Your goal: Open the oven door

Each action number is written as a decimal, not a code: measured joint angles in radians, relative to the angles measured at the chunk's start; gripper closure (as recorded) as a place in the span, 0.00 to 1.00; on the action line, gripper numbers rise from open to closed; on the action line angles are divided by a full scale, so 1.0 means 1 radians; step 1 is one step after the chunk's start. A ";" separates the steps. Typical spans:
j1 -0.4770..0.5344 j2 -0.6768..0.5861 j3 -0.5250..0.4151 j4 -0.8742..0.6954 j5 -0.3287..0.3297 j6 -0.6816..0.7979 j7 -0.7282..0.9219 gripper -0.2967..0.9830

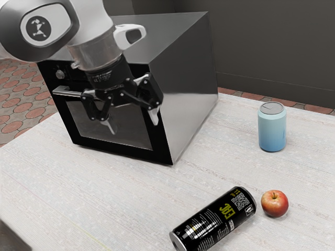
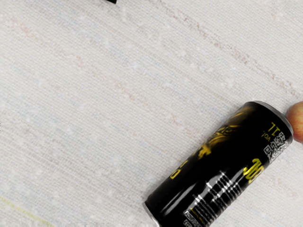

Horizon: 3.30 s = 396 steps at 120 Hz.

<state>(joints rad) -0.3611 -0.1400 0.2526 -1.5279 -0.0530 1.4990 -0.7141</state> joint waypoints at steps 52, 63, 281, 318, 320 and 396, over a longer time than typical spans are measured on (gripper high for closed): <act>0.250 0.217 0.076 0.234 -0.002 0.036 -0.820 0.23; 0.317 0.183 0.107 0.206 -0.002 0.080 -0.926 0.23; 0.373 0.084 0.057 -0.164 0.077 0.568 -1.083 0.23; 0.362 0.081 0.059 -0.201 0.073 0.591 -1.082 0.23; 0.364 0.081 0.059 -0.202 0.073 0.592 -1.082 0.23; 0.459 -0.214 0.062 -0.560 0.081 0.682 -1.090 0.23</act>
<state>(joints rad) 0.0984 -0.3537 0.3145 -2.0878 0.0282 2.1813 -1.8038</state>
